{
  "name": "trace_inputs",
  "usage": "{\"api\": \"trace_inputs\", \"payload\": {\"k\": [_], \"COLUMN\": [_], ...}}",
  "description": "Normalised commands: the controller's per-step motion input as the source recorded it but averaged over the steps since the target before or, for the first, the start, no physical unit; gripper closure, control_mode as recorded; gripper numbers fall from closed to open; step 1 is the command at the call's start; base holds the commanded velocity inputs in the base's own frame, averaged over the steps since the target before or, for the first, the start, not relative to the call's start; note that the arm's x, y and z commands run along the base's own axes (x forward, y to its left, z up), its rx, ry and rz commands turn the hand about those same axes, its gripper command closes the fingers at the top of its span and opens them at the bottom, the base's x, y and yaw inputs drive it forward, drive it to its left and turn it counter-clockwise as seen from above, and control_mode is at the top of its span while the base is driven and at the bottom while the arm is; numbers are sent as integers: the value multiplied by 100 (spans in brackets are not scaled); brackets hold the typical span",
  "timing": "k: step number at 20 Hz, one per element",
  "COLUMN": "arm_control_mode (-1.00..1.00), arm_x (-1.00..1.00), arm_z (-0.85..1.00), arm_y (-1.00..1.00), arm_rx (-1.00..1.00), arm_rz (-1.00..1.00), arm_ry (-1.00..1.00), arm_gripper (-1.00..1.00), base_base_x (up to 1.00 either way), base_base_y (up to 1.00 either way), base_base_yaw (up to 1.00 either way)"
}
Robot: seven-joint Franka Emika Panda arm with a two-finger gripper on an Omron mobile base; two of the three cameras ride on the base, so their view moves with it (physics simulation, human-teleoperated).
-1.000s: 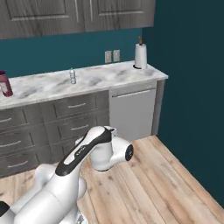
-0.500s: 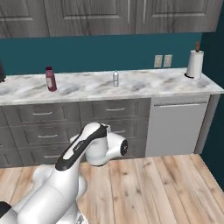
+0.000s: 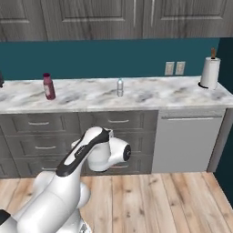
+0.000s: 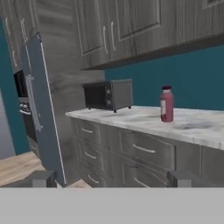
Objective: Place the drinks on the dining counter in a tight cluster.
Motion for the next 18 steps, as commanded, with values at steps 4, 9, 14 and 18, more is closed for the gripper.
{"api": "trace_inputs", "payload": {"k": [4, 9, 14, 18], "arm_control_mode": [100, 100, 100, 100], "arm_x": [0, 0, 0, 0], "arm_z": [0, 0, 0, 0], "arm_y": [0, 0, 0, 0], "arm_rx": [0, 0, 0, 0], "arm_rz": [0, 0, 0, 0], "arm_ry": [0, 0, 0, 0], "arm_gripper": [-100, -100, -100, -100], "base_base_x": [71, 73, 76, 76], "base_base_y": [-28, -26, -25, -27], "base_base_yaw": [7, 9, 6, 2]}}
